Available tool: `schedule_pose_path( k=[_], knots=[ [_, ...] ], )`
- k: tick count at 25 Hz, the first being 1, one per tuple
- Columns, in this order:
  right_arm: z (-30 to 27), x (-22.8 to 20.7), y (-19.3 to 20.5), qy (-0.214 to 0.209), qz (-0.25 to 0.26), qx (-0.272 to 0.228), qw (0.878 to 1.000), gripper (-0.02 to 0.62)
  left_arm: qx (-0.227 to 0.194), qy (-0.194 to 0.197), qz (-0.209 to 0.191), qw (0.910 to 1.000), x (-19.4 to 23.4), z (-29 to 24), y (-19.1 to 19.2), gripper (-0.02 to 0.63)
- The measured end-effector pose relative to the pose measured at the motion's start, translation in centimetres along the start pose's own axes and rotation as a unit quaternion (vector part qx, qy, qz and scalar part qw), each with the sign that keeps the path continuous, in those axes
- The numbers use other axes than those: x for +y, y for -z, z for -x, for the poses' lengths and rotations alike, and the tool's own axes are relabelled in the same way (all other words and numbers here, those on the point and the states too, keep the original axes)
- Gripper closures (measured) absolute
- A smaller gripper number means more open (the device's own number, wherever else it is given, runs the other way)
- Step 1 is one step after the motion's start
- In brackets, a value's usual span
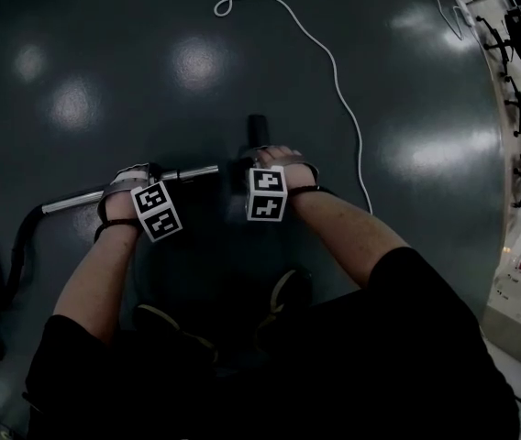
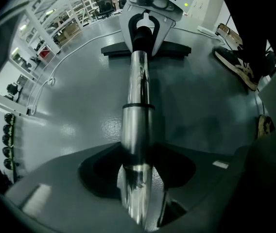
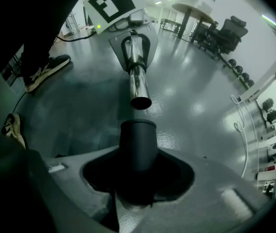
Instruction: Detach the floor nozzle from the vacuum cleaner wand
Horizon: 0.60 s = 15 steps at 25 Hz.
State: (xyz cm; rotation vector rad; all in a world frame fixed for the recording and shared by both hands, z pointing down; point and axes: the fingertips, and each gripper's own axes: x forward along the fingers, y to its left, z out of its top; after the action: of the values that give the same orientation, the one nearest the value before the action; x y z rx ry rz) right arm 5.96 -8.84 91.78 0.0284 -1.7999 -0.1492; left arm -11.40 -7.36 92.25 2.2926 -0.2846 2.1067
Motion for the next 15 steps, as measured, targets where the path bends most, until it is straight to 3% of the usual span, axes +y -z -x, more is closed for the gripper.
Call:
schedule_pose_path(
  k=[3, 8, 11, 15],
  knots=[
    [-0.1, 0.0, -0.1, -0.006, -0.008, -0.007, 1.000, 0.432, 0.001, 0.005, -0.001, 1.0000, -0.2, -0.4, -0.1, 0.414],
    [0.2, 0.4, -0.9, -0.026, -0.003, -0.019, 0.999, 0.305, 0.002, 0.014, 0.005, 0.9999, -0.5, -0.8, 0.0, 0.405],
    [2.0, 1.2, -2.0, -0.047, 0.007, -0.036, 0.998, 0.278, 0.000, 0.021, 0.013, 0.9997, -0.5, -0.3, 0.2, 0.399],
    [6.9, 1.3, -3.6, -0.048, -0.005, -0.077, 0.996, 0.268, -0.034, 0.019, 0.031, 0.9987, 0.2, 2.3, 0.0, 0.402]
  ],
)
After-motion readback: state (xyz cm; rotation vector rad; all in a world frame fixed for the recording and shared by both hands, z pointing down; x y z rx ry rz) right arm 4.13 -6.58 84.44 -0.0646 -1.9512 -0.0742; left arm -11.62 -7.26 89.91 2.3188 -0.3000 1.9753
